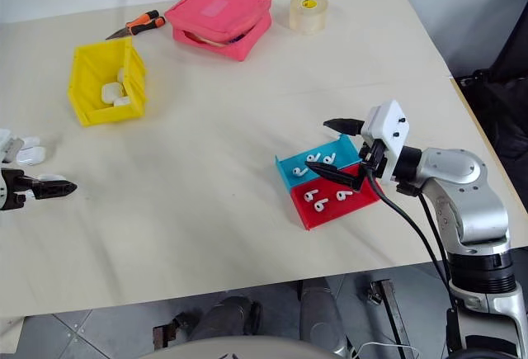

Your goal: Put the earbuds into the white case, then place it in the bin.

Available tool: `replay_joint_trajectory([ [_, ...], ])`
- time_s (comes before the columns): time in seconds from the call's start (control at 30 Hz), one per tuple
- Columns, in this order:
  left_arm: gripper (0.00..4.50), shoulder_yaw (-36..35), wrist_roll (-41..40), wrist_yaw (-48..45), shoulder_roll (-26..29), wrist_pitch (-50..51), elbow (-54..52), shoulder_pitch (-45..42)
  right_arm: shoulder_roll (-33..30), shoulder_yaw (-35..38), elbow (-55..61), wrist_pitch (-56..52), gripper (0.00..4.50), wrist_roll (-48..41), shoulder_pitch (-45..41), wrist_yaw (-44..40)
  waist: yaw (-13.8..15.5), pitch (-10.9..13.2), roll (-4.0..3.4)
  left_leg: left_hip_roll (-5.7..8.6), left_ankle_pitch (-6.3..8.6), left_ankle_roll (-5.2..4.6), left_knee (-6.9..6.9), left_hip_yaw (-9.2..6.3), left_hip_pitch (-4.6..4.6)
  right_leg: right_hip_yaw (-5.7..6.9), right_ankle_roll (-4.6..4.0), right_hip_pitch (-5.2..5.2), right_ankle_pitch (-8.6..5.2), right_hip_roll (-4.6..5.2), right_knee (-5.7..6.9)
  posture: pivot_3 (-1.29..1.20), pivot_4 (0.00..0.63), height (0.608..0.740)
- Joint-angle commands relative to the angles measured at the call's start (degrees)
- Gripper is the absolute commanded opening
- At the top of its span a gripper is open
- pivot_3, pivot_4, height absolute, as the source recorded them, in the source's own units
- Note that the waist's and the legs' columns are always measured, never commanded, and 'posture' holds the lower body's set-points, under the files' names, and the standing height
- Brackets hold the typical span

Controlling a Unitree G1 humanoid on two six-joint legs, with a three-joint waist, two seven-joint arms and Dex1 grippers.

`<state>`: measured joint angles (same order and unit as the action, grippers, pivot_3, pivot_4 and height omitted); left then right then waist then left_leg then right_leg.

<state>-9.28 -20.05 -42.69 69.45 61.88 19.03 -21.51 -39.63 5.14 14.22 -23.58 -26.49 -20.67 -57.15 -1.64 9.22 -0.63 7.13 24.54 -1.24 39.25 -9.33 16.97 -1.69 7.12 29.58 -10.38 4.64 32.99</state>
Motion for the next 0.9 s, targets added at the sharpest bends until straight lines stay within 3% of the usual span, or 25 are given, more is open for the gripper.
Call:
replay_joint_trajectory([
  [0.03,4.50,-0.81,1.84,-0.29,2.43,-0.22,1.25,-0.25,-1.04,2.05,2.72,0.07,4.45,-1.27,0.47,0.61,0.05,0.00,0.00,0.00,0.00,0.00,0.01,0.01,0.00,0.00,0.00,0.00,0.00,0.00,0.00,0.00,0.150,0.740],
  [0.37,4.50,-2.49,2.09,-2.18,5.09,1.03,-0.01,3.33,-1.31,1.82,3.43,-0.23,4.45,-1.59,1.38,1.28,0.10,0.00,0.01,0.00,0.04,-0.04,0.12,0.03,0.03,0.00,0.00,0.00,0.00,0.01,0.06,0.00,0.150,0.740],
  [0.63,4.50,5.32,5.02,-5.78,3.53,-3.04,5.47,-2.67,-1.15,0.49,2.66,0.11,4.45,-1.02,0.71,0.86,0.24,-0.01,0.01,0.01,0.24,-0.10,0.56,0.08,0.11,0.12,0.00,0.00,0.00,0.00,0.25,0.00,0.150,0.740],
  [0.9,4.50,12.95,9.37,-10.21,2.49,-5.17,12.09,-9.59,-1.34,0.86,3.20,-0.11,4.45,-1.15,1.18,1.14,0.12,-0.01,0.01,0.01,0.53,-0.29,0.97,0.40,0.08,1.34,-0.28,0.01,0.00,0.40,0.51,0.00,0.150,0.740],
])
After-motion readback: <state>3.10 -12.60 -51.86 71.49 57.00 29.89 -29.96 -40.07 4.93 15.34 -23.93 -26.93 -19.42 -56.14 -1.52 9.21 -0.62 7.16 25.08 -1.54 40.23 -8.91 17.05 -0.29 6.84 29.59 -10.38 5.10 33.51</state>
